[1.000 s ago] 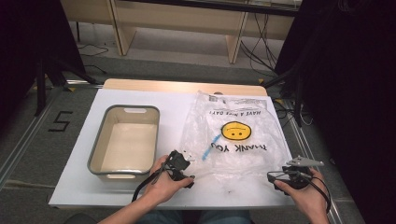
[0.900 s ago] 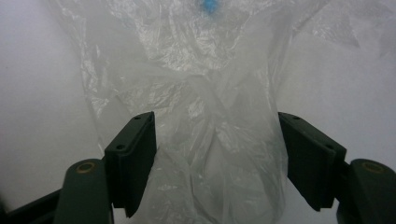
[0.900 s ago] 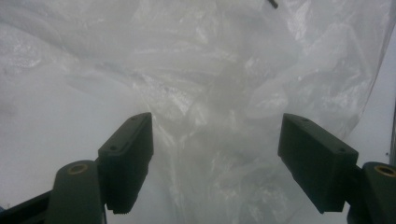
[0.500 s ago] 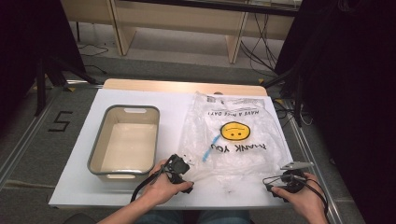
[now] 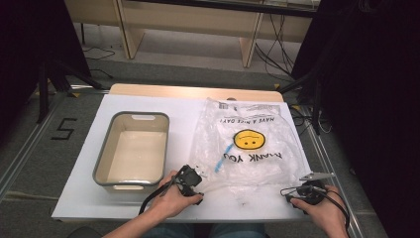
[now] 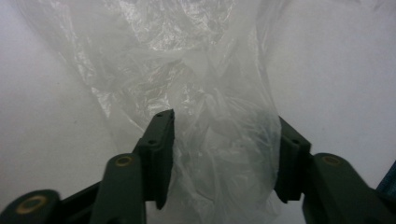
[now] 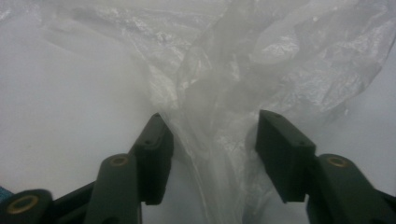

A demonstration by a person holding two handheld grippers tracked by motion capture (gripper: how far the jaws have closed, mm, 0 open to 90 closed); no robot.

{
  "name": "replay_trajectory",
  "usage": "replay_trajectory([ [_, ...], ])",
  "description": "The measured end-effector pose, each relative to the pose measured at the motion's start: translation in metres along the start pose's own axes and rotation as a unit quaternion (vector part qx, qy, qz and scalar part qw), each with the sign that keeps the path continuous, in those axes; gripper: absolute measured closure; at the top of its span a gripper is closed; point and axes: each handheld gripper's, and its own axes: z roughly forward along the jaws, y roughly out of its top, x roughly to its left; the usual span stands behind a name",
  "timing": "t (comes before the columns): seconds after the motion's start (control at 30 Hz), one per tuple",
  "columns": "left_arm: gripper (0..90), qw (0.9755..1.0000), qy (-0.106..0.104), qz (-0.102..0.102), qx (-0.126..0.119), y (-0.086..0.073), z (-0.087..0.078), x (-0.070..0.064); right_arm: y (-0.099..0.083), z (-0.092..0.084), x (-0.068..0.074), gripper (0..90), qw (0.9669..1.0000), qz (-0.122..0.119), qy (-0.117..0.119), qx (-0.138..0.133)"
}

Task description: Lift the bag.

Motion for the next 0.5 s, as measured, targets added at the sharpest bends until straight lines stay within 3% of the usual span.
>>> replay_trajectory([
  [0.03, 57.6, 1.0, -0.001, 0.0, -0.003, 0.0002, -0.0002, -0.0001, 0.0004, -0.0004, -0.0006, 55.1, 1.0, 0.002, -0.002, 0.0],
  [0.27, 78.3, 1.0, -0.003, -0.002, -0.008, 0.0009, 0.0, 0.0002, 0.0008, -0.0006, -0.0019, 66.4, 0.9999, 0.013, -0.004, -0.002],
  [0.5, 88.8, 0.9998, -0.001, 0.006, -0.017, 0.0003, 0.0004, -0.0006, 0.0017, 0.0002, -0.0019, 86.1, 0.9997, 0.023, 0.008, -0.006],
])
